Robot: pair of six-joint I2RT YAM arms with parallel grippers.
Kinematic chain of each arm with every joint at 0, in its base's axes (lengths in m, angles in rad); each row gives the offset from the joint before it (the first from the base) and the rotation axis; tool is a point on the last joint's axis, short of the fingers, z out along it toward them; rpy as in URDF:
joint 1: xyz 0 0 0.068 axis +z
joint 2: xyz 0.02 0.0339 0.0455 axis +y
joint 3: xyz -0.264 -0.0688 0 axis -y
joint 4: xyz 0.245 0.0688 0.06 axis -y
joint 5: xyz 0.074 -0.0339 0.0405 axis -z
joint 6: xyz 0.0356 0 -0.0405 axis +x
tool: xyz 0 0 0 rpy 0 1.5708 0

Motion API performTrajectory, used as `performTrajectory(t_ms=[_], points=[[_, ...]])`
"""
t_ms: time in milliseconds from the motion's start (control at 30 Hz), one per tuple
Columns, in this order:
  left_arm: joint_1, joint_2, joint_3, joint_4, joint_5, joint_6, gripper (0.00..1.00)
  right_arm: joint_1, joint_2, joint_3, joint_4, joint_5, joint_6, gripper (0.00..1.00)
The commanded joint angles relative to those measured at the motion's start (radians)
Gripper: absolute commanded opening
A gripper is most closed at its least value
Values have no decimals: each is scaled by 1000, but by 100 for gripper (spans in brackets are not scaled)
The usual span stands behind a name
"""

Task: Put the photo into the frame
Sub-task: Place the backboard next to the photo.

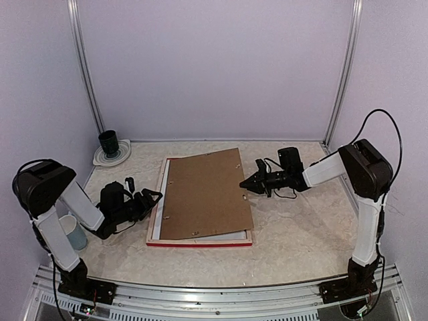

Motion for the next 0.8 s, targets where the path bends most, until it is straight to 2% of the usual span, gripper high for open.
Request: performTrajectory(t_ms=[0, 267, 767], points=[[-24, -1, -16, 1, -12, -34, 74, -3, -48, -28, -26, 121, 21, 0], [-64, 4, -12, -15, -63, -54, 71, -5, -68, -51, 11, 146, 57, 0], [-79, 51, 7, 34, -13, -61, 71, 49, 31, 16, -34, 142, 12, 0]])
